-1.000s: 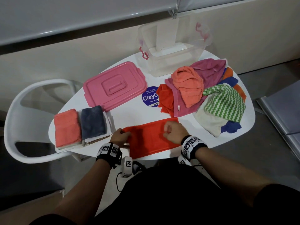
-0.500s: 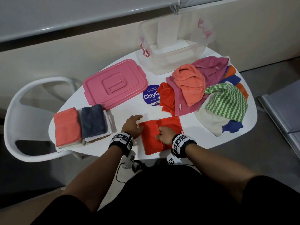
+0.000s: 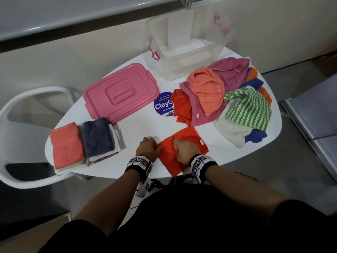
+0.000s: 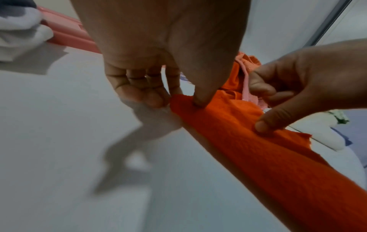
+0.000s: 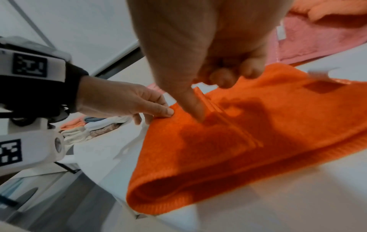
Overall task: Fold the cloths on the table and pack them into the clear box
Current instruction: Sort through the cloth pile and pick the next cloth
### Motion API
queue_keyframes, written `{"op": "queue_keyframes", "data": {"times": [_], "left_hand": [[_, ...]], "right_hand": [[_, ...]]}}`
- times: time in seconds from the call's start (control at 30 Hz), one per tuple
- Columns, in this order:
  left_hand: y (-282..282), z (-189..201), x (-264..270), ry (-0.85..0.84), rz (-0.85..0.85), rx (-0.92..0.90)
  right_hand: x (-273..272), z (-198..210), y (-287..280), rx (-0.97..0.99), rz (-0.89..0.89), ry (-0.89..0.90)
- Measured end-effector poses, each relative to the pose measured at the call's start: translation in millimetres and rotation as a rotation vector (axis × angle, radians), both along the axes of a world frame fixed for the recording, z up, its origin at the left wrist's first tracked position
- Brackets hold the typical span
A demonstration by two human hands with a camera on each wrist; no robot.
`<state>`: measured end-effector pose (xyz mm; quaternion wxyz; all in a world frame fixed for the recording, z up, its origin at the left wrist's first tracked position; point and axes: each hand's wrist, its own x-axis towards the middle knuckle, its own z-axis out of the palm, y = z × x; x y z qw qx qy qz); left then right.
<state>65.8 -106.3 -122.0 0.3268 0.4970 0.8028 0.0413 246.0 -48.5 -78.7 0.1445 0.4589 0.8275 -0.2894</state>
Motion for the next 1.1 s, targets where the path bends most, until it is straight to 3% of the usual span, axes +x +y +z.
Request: {"op": "queue_keyframes", "data": {"times": [0.13, 0.23, 0.33, 0.43, 0.53, 0.67, 0.73, 0.93, 1.1], "left_hand": [[1, 7, 9, -0.094, 0.065, -0.101], [10, 12, 10, -0.316, 0.302, -0.148], [18, 14, 8, -0.457, 0.435, -0.155], [21, 19, 10, -0.597, 0.406, -0.044], [20, 30, 9, -0.702, 0.224, 0.093], [31, 39, 18, -0.481, -0.171, 0.092], [43, 41, 30, -0.424, -0.275, 0.096], [65, 18, 54, -0.134, -0.276, -0.03], [67, -1, 65, 0.019, -0.271, -0.027]], "right_hand": [[4, -3, -11, -0.209, 0.08, -0.069], [4, -4, -20, -0.17, 0.071, -0.096], [3, -6, -25, -0.065, 0.101, -0.142], [8, -3, -22, -0.033, 0.0, -0.047], [26, 4, -7, -0.131, -0.172, 0.075], [51, 8, 11, -0.179, -0.277, 0.177], [59, 10, 17, -0.215, -0.303, 0.201], [85, 1, 33, -0.288, -0.551, 0.216], [104, -5, 41, -0.245, -0.559, 0.142]]}}
